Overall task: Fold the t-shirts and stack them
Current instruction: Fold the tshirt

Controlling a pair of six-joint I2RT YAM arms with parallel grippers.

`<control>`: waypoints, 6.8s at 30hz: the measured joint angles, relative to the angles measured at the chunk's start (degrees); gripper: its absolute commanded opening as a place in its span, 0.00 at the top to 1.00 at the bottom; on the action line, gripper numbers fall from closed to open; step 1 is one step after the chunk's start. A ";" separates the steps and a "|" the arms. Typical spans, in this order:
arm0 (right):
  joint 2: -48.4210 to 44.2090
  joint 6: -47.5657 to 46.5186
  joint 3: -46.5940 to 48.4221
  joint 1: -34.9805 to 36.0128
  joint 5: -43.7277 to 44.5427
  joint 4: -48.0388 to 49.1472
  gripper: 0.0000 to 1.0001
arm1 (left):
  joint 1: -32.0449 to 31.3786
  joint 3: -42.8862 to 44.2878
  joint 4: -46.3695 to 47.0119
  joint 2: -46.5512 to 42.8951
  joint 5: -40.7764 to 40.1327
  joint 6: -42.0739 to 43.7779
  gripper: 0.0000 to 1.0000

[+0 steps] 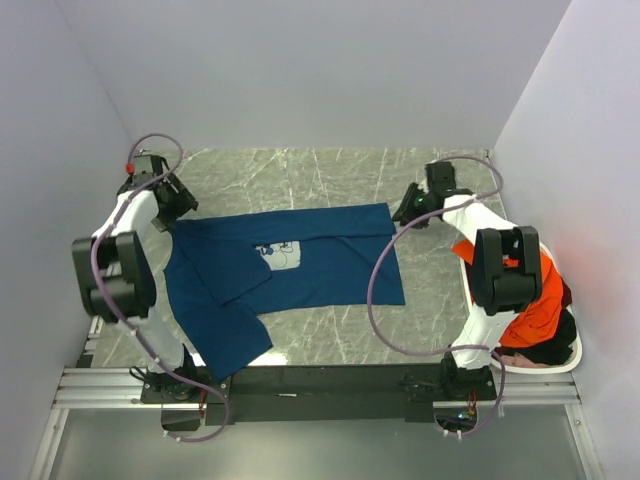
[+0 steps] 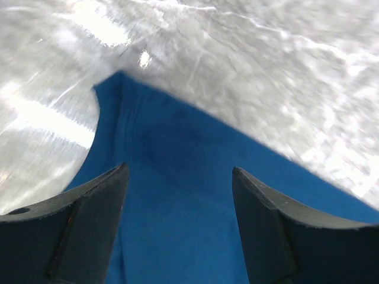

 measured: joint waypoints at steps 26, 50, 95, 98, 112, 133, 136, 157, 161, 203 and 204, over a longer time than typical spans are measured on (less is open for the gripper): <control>4.07 -3.78 -0.85 10.99 15.45 -8.09 0.72 | -0.39 -4.04 2.08 4.48 -4.00 0.04 0.32; 4.48 -4.00 1.60 11.58 15.45 -9.94 0.78 | -0.39 -2.64 2.25 7.04 -5.70 0.48 0.32; 5.75 -8.52 2.84 7.61 14.14 -8.92 0.73 | -0.22 -2.27 2.19 7.43 -6.49 1.20 0.33; 5.75 -8.31 1.84 7.61 11.65 -8.24 0.72 | -0.22 -2.27 2.19 7.43 -6.49 1.25 0.33; 5.75 -8.02 1.53 7.61 7.54 -6.64 0.73 | -0.22 -2.27 2.19 7.43 -6.45 1.25 0.33; 5.77 -7.63 1.27 7.61 5.92 -6.47 0.79 | -0.22 -2.27 2.19 7.43 -6.40 1.27 0.33; 5.77 -7.32 1.27 7.61 5.51 -6.45 0.75 | -0.22 -2.27 2.19 7.43 -6.40 1.27 0.33; 6.95 -6.47 2.78 7.61 9.44 -6.58 1.00 | -0.22 -2.25 2.19 7.43 -6.43 1.27 0.33; 7.56 -7.15 4.98 7.61 13.49 -7.82 1.00 | -0.22 -2.25 2.14 7.43 -6.47 1.27 0.33; 1.44 0.87 3.82 12.37 5.95 -1.40 0.69 | -3.06 -7.19 0.44 -8.96 -4.22 0.20 0.25; 2.19 1.81 3.87 12.37 5.27 -0.39 0.66 | -3.56 -7.45 0.37 -8.52 -4.13 0.17 0.25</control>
